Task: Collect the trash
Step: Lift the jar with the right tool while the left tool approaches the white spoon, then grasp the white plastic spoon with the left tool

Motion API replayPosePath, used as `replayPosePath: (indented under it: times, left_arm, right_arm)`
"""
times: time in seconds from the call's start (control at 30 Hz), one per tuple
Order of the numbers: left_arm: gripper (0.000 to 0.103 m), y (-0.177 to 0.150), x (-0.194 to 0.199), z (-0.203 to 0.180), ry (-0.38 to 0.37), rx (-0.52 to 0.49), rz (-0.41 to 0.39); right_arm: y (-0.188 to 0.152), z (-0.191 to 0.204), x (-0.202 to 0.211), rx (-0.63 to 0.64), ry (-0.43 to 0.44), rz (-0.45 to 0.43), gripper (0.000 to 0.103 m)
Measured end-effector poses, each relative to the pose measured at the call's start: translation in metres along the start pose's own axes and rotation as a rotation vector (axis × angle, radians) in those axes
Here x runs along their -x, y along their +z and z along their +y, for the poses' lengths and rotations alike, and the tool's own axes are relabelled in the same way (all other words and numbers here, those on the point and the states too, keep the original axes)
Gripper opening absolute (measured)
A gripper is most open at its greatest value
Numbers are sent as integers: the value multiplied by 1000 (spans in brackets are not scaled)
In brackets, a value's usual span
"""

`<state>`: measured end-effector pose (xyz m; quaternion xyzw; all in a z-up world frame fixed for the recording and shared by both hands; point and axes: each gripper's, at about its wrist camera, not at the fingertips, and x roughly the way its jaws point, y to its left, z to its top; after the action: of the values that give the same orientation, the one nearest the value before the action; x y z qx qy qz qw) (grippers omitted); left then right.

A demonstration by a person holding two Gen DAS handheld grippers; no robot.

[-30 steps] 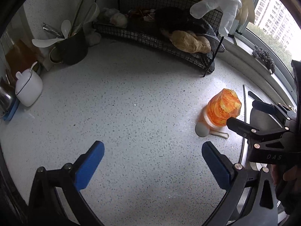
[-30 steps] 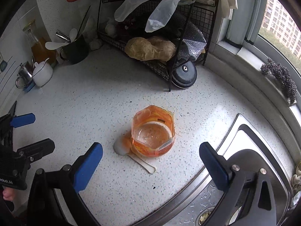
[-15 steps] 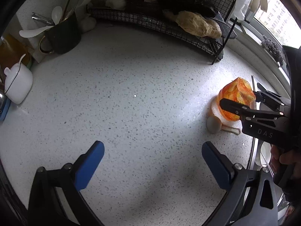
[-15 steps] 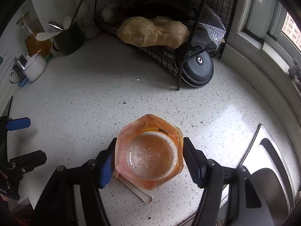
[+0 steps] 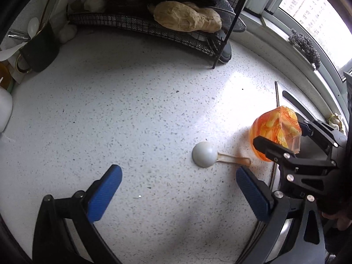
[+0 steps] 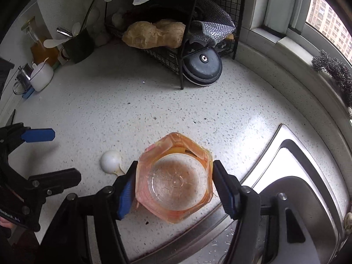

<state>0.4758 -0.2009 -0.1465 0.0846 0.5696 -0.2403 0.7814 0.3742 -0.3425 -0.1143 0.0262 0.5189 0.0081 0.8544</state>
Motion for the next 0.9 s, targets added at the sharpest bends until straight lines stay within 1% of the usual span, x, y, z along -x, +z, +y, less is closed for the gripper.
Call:
replayPosePath:
  times: [0.13,0.23,0.4,0.47,0.53,0.6,0.7,0.77,0.8,0.83,0.87,0.9]
  left_arm:
    - [103,2,-12,-10,-5,33,11]
    - [103,4,-21,-22,24,40,17]
    - [103,8,-37,-34,65,85,25]
    - [102,8,-43,-31,82,124,27]
    - [103,9,-43,-28,108,145,-4]
    - [103,11,-45,-27,137,149,-10]
    - [103,12,-49,-32,185,131,6]
    - [102,6,-47,-34,187,142,3]
    - [101,3,-45,-34,187,138,0]
    - [94,2,-43,-34,195,135,-6]
    - [89,0,-40,-35,215,122,-18]
    - [77,-1,-36,-34,215,122,-26]
  right_arm:
    - [-8,-11,19,-28,-3,-28,62]
    - [-14,-17,29,-21,-9,-35,62]
    - [-26,-29,30,-26,-10,-30,62]
    - [-29,-35,28,-45,-9,-26,62]
    - [-32,-40,25,-57,-16,-19,62]
    - [-35,-45,23,-65,-14,-11,62]
    - [-38,-49,19,-76,2,-1,63]
    - [-38,-50,19,-80,11,-9,63]
    - [-37,-50,19,-83,15,-9,63]
    - [-36,-51,19,-88,20,-8,63]
    - [-35,-51,19,-95,25,-10,63]
    - [-36,-51,20,-104,30,-12,63]
